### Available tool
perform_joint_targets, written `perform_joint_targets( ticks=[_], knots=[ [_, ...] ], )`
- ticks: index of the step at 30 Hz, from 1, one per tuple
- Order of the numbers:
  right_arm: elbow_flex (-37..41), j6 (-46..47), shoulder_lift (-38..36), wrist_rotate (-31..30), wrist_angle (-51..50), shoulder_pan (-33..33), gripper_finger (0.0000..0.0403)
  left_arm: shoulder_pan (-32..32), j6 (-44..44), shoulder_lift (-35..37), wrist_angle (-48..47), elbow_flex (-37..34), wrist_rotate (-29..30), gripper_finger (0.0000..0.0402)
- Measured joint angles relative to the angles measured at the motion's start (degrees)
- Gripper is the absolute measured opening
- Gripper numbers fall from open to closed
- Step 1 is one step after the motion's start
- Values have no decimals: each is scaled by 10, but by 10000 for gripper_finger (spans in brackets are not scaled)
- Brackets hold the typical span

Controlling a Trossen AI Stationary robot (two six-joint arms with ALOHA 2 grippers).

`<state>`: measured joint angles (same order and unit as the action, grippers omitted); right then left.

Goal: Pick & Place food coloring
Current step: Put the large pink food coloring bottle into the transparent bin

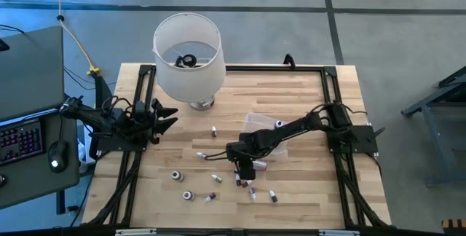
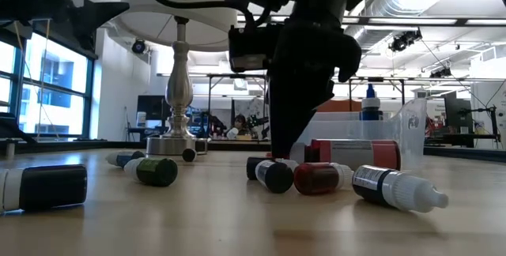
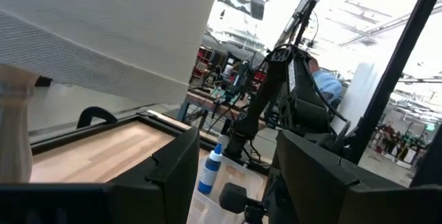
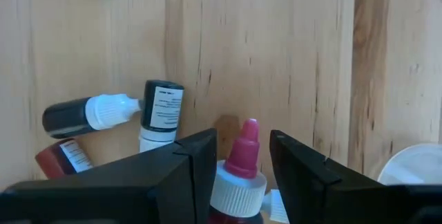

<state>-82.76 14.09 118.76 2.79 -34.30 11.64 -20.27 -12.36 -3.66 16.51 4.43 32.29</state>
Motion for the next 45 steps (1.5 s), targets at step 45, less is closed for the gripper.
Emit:
perform_joint_targets(
  ticks=[45],
  knots=[
    [205,170,-376,-449,19,135,35,0,0,1,15,0,8,195]
  ],
)
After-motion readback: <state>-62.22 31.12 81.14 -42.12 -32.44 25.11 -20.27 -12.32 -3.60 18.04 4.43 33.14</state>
